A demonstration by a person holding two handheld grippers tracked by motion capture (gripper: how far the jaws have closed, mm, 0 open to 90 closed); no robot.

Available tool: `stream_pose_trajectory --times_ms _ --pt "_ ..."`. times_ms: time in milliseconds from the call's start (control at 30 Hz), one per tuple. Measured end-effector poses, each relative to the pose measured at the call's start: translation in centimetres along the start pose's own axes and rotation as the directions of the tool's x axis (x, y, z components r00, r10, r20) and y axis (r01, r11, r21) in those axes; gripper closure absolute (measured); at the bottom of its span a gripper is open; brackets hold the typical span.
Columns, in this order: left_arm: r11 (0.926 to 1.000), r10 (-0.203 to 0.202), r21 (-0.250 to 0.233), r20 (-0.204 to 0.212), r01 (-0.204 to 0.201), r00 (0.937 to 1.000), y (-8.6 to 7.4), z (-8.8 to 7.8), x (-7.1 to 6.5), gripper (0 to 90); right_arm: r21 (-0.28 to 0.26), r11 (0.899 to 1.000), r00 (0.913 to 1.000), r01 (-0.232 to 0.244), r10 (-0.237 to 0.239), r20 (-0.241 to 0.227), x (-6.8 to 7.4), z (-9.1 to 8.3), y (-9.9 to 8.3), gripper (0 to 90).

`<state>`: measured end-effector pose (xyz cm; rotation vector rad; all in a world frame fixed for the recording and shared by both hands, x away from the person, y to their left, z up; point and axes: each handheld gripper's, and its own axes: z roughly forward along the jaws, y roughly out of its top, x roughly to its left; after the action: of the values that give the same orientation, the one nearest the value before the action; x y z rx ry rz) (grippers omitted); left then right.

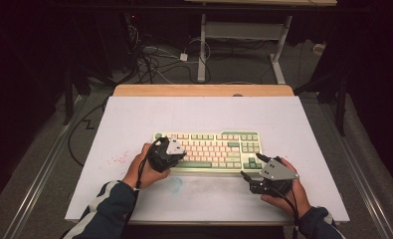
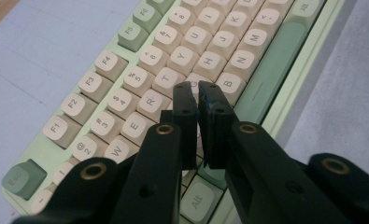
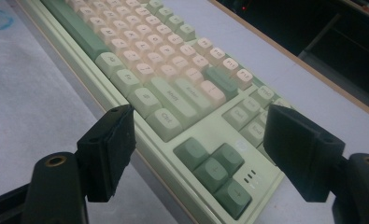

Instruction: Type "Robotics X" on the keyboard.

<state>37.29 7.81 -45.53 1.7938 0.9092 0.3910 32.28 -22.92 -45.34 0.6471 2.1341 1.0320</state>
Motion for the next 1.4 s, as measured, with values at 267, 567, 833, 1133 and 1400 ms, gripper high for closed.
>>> stream_pose_trajectory --times_ms 267,567,833,1133,1400 --pt "0.9986 -0.004 -0.053 -0.015 0.003 0.9999 -0.3 -0.4 0.1 53.6 -0.003 1.000 1.0000 -0.003 0.003 0.000 0.0 -0.1 0.1 26.4" --pt "0.9886 -0.003 -0.150 -0.043 -0.003 0.9991 -1.1 -2.1 0.3 24.6 -0.007 1.000 0.9999 -0.008 0.008 -0.006 -0.1 -0.1 0.2 26.3" --pt "0.9829 0.007 -0.183 -0.061 -0.018 0.9981 -2.2 -4.0 1.4 19.0 -0.002 1.000 0.9998 -0.004 0.004 -0.020 0.1 0.2 0.3 26.3" --pt "0.9772 -0.030 -0.212 -0.123 0.003 0.9920 -3.5 -6.3 3.0 19.4 0.002 1.000 0.9994 -0.015 0.015 -0.032 0.1 0.4 0.5 26.2" --pt "0.9812 -0.049 -0.192 -0.149 0.020 0.9875 -3.8 -7.3 3.8 32.1 0.007 1.000 0.9991 -0.006 0.007 -0.043 0.2 0.7 0.5 26.2"
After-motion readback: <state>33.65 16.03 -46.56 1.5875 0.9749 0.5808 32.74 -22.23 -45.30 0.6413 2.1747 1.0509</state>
